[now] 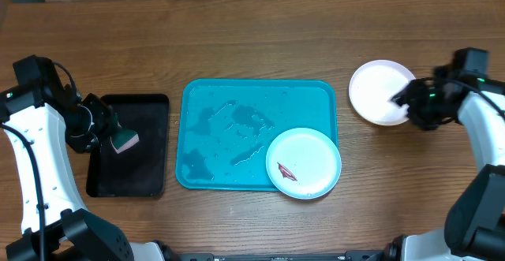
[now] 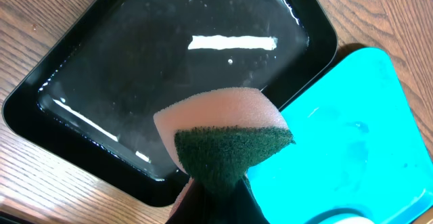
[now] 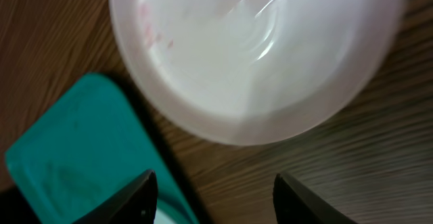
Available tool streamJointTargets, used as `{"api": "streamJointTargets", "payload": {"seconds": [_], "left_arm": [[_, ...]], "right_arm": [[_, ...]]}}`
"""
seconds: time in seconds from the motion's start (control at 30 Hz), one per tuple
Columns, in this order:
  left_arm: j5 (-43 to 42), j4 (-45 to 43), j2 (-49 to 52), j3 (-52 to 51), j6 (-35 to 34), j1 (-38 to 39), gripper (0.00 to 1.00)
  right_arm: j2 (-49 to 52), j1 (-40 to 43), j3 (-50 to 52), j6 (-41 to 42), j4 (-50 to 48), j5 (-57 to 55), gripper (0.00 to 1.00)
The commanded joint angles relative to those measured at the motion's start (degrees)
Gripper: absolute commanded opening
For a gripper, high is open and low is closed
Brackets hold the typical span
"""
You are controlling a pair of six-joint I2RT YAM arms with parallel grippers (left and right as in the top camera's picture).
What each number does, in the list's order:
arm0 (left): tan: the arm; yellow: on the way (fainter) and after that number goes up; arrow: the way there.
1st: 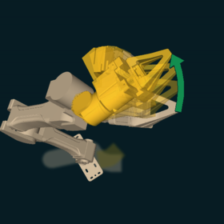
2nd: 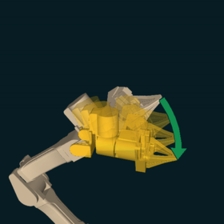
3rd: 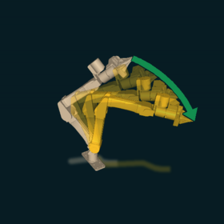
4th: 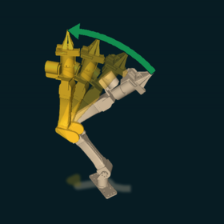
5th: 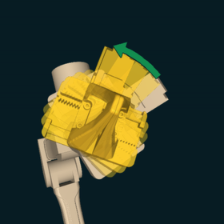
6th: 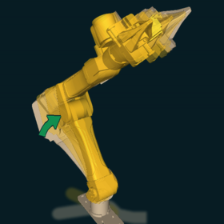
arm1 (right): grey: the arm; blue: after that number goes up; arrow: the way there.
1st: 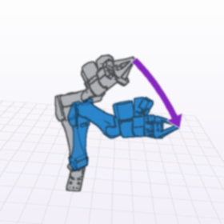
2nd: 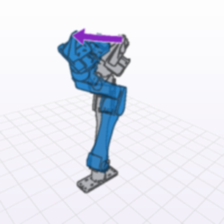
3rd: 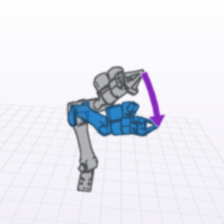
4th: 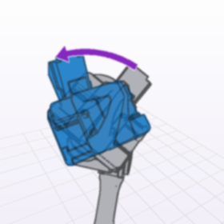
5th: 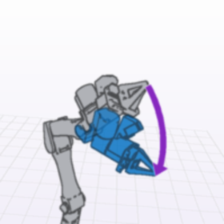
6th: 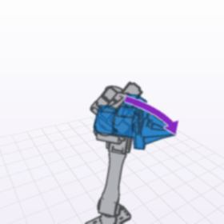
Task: Clean dirty plates on tray and stack at the side
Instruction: 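Reach the right gripper to the light-blue plate and drag it to tray center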
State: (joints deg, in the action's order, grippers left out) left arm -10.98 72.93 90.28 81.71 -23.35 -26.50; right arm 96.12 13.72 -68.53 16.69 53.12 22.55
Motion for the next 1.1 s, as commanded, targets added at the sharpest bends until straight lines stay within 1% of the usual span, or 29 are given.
{"api": "streamJointTargets", "payload": {"seconds": [0.0,0.03,0.13,0.17,0.2,0.23,0.27,0.33,0.37,0.43,0.5,0.57,0.67,0.7,0.8,0.93,0.97,1.07], "left_arm": [[-0.68,-0.09,0.35,-0.24,1.53,-0.09,0.04],[-0.66,-0.07,0.37,-0.24,1.53,-0.09,0.04],[-0.66,-0.09,0.35,-0.24,1.53,-0.09,0.04],[-0.66,-0.11,0.35,-0.24,1.53,-0.09,0.04],[-0.66,-0.11,0.35,-0.24,1.53,-0.09,0.04],[-0.66,-0.11,0.37,-0.24,1.53,-0.09,0.04],[-0.66,-0.11,0.37,-0.24,1.53,-0.09,0.04],[-0.66,-0.11,0.35,-0.24,1.53,-0.09,0.04],[-0.68,-0.11,0.37,-0.24,1.53,-0.09,0.04],[-0.68,-0.13,0.35,-0.24,1.51,-0.09,0.04],[-0.68,-0.13,0.37,-0.24,1.51,-0.09,0.04],[-0.68,-0.15,0.35,-0.24,1.51,-0.09,0.04],[-0.68,-0.15,0.35,-0.24,1.51,-0.09,0.04],[-0.68,-0.15,0.35,-0.24,1.51,-0.09,0.04],[-0.68,-0.13,0.37,-0.24,1.51,-0.09,0.05],[-0.68,-0.15,0.35,-0.24,1.51,-0.09,0.04],[-0.68,-0.15,0.37,-0.24,1.51,-0.09,0.04],[-0.68,-0.13,0.35,-0.24,1.51,-0.09,0.04]], "right_arm": [[-1.01,-5.03,0.00,-6.19,2.08,7.76,0.55],[-1.57,-6.56,0.00,-7.13,2.73,7.67,0.53],[-3.48,-11.80,0.00,-11.41,4.46,7.50,0.53],[-3.82,-13.62,0.00,-12.92,5.11,6.75,0.55],[-3.93,-15.82,0.00,-13.33,5.95,3.80,0.60],[-3.91,-17.68,0.00,-13.27,6.82,0.17,0.87],[-3.67,-19.78,0.02,-12.28,7.98,-4.66,1.00],[-3.30,-23.30,0.15,-6.99,10.08,-13.35,1.00],[-3.28,-24.65,0.37,-5.25,10.73,-15.96,1.00],[-3.26,-27.02,1.11,-4.24,11.61,-18.03,1.00],[-3.26,-28.65,2.23,-4.17,11.65,-17.51,0.99],[-3.26,-30.01,3.82,-3.15,11.10,-17.51,0.88],[-3.26,-30.71,6.86,-2.89,8.44,-17.84,0.63],[-3.26,-30.71,7.93,-2.89,7.23,-17.81,0.59],[-3.26,-30.69,10.69,-1.55,4.37,-17.79,0.54],[-3.26,-30.71,12.11,-1.42,2.99,-17.84,0.33],[-3.26,-30.71,12.11,-1.44,2.82,-17.90,0.31],[-3.26,-30.71,12.11,-1.64,2.19,-18.05,0.30]]}}
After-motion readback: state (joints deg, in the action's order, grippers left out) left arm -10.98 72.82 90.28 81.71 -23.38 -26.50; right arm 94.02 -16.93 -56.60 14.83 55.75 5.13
